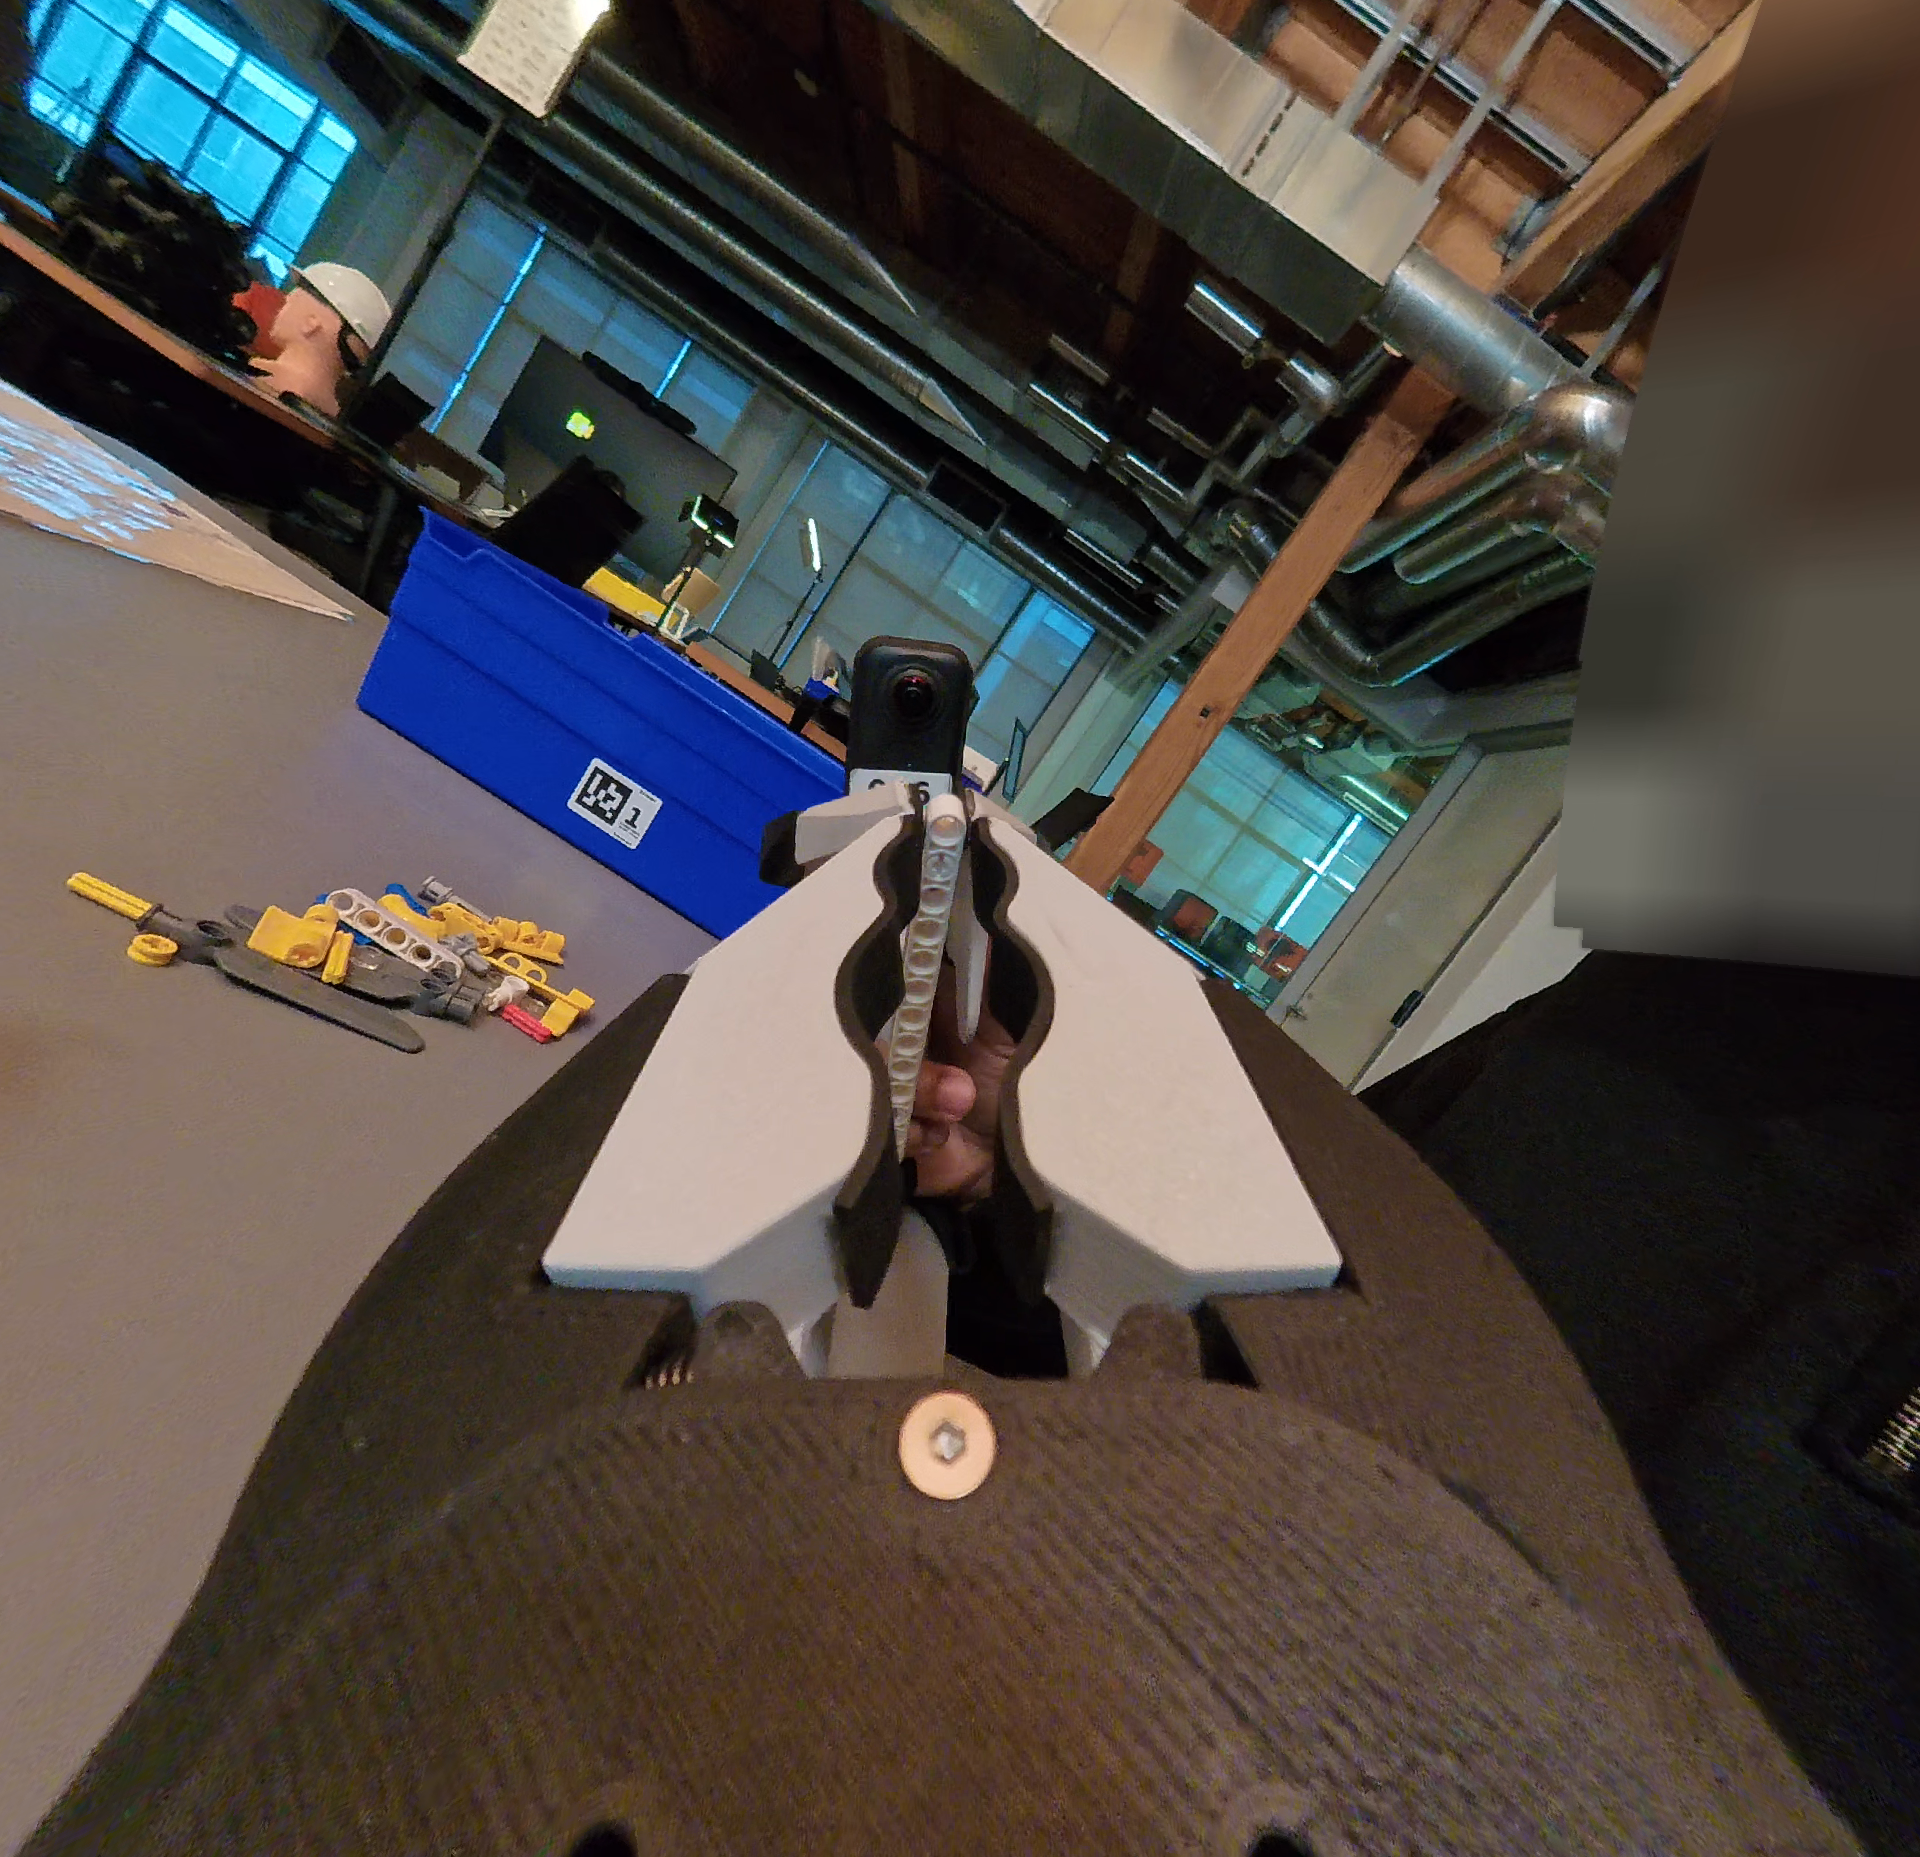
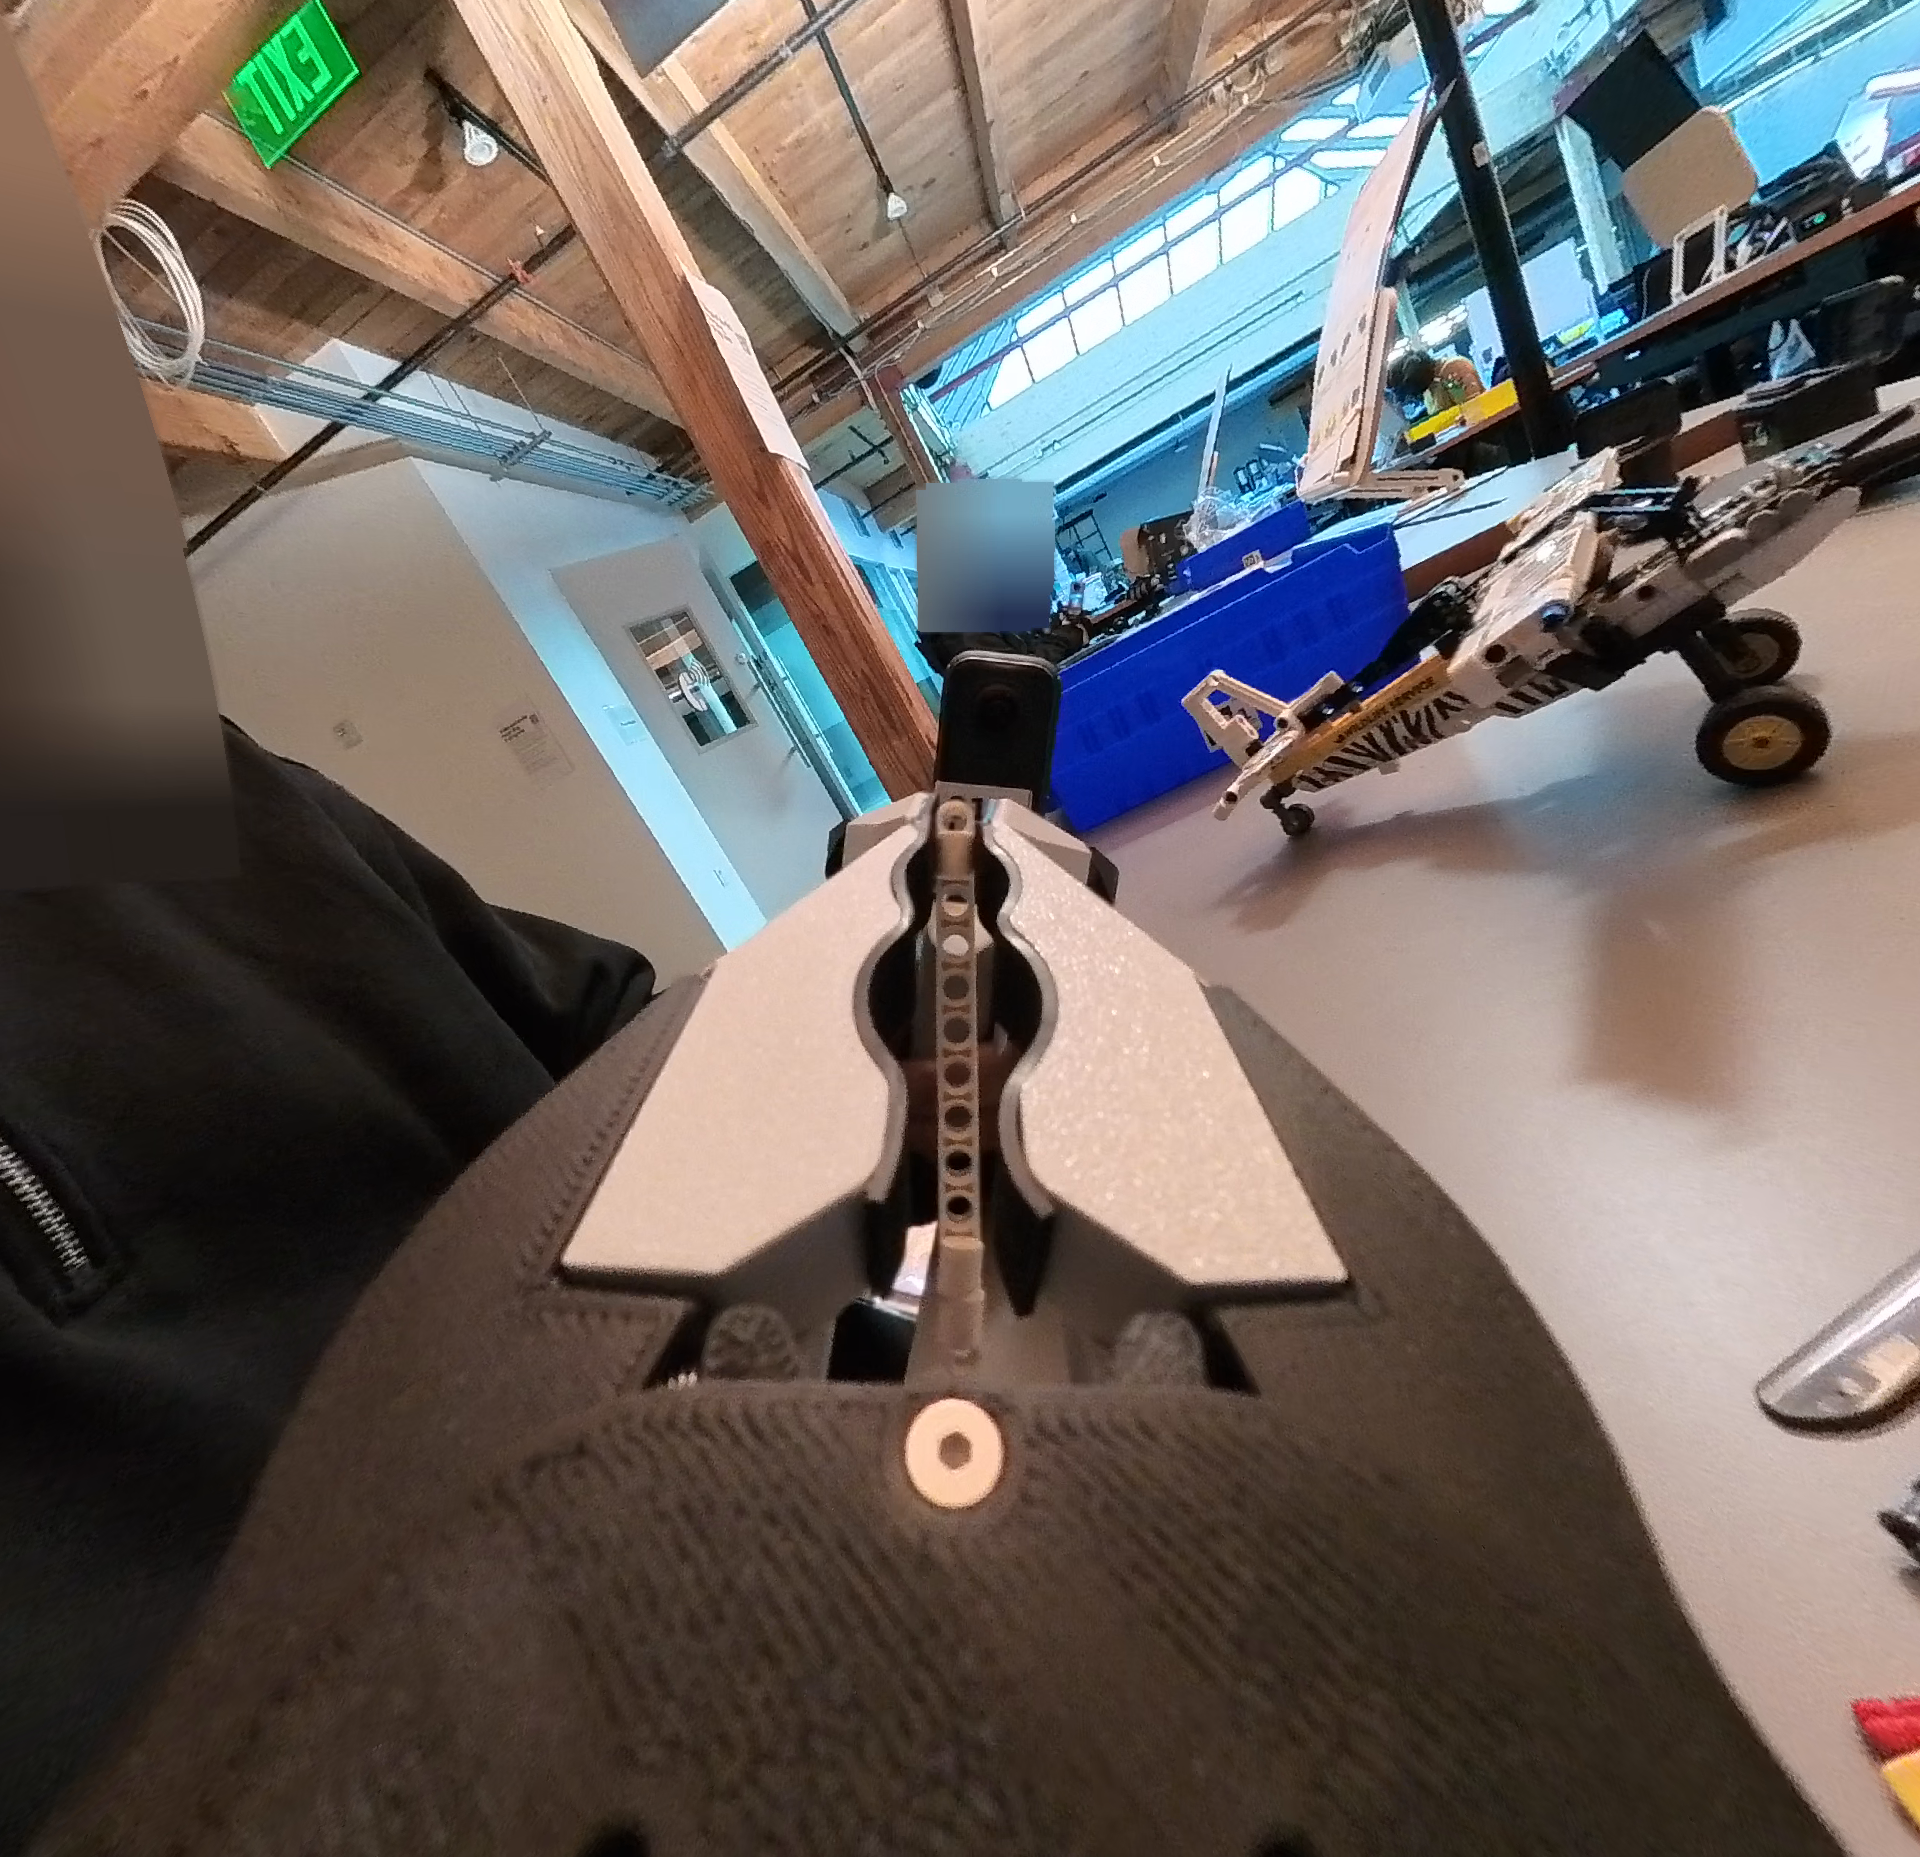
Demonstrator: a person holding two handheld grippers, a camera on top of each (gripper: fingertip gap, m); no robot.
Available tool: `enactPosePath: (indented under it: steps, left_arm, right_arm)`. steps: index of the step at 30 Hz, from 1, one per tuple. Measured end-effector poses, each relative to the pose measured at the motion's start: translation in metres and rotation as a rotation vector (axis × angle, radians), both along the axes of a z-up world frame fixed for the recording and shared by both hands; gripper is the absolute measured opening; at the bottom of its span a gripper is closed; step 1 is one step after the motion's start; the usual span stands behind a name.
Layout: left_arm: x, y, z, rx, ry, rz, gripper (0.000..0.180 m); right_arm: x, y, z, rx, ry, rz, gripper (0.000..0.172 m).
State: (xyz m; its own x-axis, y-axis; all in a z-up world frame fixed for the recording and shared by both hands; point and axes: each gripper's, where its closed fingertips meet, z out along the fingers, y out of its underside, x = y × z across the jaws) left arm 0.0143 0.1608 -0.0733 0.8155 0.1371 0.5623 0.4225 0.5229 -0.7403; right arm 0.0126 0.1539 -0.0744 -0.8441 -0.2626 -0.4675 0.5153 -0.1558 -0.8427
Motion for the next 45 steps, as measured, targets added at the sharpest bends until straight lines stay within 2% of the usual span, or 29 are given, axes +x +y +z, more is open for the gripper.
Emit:
enactPosePath:
  steps: [5,14,18,27,32,34,39,45]
  left_arm:
    - [0.001,0.006,-0.003,-0.03,-0.005,-0.018,0.012]
    - [0.0,0.009,-0.006,-0.054,-0.014,-0.02,0.001]
    - [0.001,0.006,-0.004,-0.073,0.025,0.032,0.002]
    - [0.0,0.006,-0.003,-0.055,0.019,0.017,0.002]
    - [0.001,0.007,-0.003,-0.047,0.01,0.001,0.002]
    - [0.002,0.003,0.0,-0.018,0.02,0.004,0.008]
    - [-0.003,-0.005,0.003,0.046,-0.017,0.001,0.007]
    - [-0.001,-0.001,0.001,-0.007,-0.001,0.003,0.002]
  right_arm:
    - [-0.002,0.003,0.006,-0.035,-0.004,-0.013,0.004]
    - [0.0,-0.002,0.001,-0.013,-0.021,0.002,0.004]
    - [-0.003,0.001,0.005,-0.057,-0.068,0.012,0.019]
    - [-0.001,0.0,0.002,-0.032,-0.048,0.022,0.004]
    - [0.0,0.001,0.003,-0.021,-0.011,0.006,0.004]
    - [-0.002,0.003,0.003,-0.022,-0.012,-0.008,0.004]
    - [-0.001,0.001,0.0,-0.004,-0.018,0.011,0.004]
    - [0.001,0.0,-0.001,0.004,-0.001,0.014,0.004]
